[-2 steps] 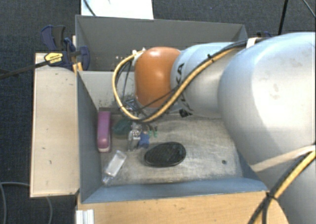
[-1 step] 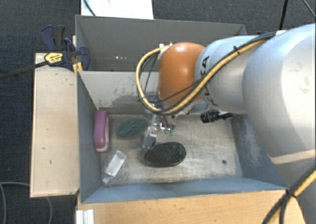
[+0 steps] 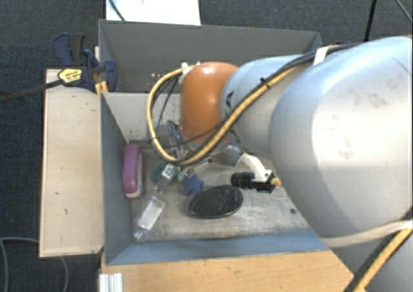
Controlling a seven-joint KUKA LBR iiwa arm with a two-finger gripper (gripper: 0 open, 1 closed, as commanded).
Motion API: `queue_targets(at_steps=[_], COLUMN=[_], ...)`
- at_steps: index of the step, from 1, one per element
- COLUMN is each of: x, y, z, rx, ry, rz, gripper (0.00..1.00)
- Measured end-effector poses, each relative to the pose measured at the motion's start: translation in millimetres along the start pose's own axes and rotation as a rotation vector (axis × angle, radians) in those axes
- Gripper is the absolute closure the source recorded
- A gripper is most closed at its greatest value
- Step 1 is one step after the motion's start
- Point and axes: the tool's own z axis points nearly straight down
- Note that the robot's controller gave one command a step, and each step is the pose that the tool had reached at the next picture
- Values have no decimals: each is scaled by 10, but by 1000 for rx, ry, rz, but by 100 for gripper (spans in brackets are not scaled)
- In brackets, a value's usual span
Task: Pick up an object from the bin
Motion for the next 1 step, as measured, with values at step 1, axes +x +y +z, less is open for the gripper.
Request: queue_targets(at_steps=[1], x=[208], y=[-76], z=[278], rx=[-8], ry=[-8], rz=[282], gripper=[0])
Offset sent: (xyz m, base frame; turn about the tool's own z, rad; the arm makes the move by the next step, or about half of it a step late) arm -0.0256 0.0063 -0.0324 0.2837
